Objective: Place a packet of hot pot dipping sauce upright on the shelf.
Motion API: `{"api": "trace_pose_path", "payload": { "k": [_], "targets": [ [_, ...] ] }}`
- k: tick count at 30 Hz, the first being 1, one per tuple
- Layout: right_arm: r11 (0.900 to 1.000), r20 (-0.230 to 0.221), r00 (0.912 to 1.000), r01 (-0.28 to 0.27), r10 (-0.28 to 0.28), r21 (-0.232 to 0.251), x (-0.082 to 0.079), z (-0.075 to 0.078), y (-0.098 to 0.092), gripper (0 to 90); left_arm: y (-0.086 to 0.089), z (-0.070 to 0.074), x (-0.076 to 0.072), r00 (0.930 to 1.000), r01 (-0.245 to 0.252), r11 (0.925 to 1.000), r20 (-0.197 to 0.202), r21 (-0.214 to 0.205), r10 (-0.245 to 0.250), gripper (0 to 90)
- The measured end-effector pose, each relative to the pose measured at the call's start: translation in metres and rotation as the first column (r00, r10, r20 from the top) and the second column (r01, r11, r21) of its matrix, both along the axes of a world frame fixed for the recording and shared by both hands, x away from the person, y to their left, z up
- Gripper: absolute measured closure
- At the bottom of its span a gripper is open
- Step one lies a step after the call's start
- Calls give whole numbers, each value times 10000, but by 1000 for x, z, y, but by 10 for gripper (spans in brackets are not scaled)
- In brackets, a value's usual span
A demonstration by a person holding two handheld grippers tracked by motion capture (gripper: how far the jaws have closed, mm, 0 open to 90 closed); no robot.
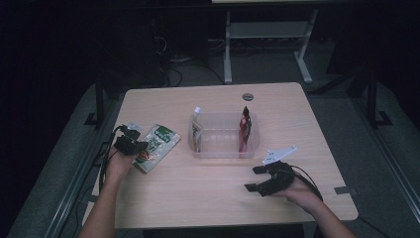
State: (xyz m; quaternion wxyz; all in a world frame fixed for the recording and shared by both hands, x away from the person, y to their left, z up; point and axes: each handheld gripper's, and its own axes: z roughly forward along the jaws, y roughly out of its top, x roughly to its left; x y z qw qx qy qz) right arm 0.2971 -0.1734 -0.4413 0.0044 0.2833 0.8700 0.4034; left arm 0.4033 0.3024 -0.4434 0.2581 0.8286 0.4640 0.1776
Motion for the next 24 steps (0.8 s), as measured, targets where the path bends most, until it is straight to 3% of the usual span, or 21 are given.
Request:
{"api": "trace_pose_path", "payload": {
  "k": [10, 15, 19, 24],
  "targets": [
    [10000, -66, 10000, 36, -36, -4, 0, -1, 0, 257, -4, -4, 1, 9999, 36, 9999, -157, 99, -35, 900],
    [10000, -45, 10000, 14, -15, -26, 0, -1, -1, 257, -5, -5, 5, 9983, 133, 9999, -571, -93, -138, 900],
    [10000, -65, 10000, 60, -60, -35, 1, -2, -1, 257, -8, -5, 4, 9965, 344, 9993, -765, 143, -332, 900],
    [10000, -128, 9999, -32, 31, -74, 1, -3, 0, 257, -9, -4, 0, 9928, 566, 9984, -1061, 58, -556, 900]
  ]
}}
